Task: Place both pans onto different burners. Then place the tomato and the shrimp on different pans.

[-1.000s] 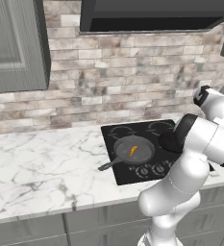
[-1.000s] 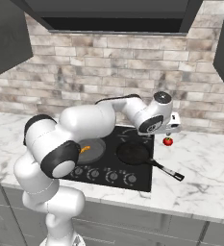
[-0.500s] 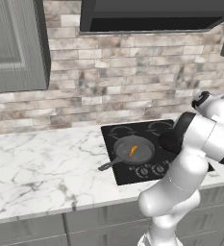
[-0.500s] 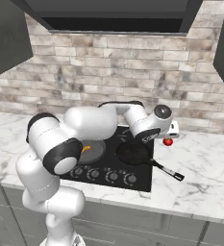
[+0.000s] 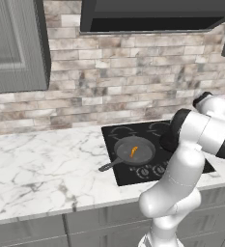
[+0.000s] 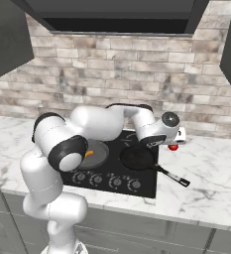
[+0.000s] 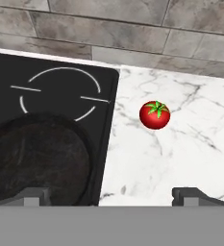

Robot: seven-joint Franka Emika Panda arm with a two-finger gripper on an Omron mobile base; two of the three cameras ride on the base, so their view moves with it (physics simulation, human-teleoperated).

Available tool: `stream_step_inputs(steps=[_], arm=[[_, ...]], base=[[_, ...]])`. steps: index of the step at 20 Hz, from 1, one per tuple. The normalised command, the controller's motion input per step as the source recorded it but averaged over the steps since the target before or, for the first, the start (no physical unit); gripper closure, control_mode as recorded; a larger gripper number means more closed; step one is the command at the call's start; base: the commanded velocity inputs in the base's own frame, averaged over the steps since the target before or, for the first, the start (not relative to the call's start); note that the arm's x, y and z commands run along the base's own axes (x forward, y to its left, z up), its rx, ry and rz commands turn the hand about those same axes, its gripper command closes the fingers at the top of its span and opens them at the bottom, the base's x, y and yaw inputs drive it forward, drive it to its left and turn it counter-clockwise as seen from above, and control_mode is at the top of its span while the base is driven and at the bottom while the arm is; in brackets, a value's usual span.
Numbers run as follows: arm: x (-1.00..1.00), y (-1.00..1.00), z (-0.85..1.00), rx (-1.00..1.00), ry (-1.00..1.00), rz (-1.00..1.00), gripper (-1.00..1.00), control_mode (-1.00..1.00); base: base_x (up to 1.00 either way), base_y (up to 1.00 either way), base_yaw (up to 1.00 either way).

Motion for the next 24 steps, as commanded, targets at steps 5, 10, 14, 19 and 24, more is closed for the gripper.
stream_step_inputs(steps=[5, 10, 14, 19, 24], arm=[[0.14, -0.11, 0.0, 0.01, 0.0, 0.0, -1.0, -1.0], [0.24, -0.02, -0.02, 0.01, 0.0, 0.0, -1.0, -1.0], [0.23, -0.02, -0.06, 0.02, 0.0, 0.0, -1.0, -1.0], [0.21, -0.1, -0.07, 0.02, 0.0, 0.0, -1.0, -1.0], [0.21, -0.19, -0.08, 0.01, 0.02, 0.0, -1.0, -1.0]], base=[[0.0, 0.0, 0.0], [0.0, 0.0, 0.0], [0.0, 0.0, 0.0], [0.0, 0.0, 0.0], [0.0, 0.0, 0.0]])
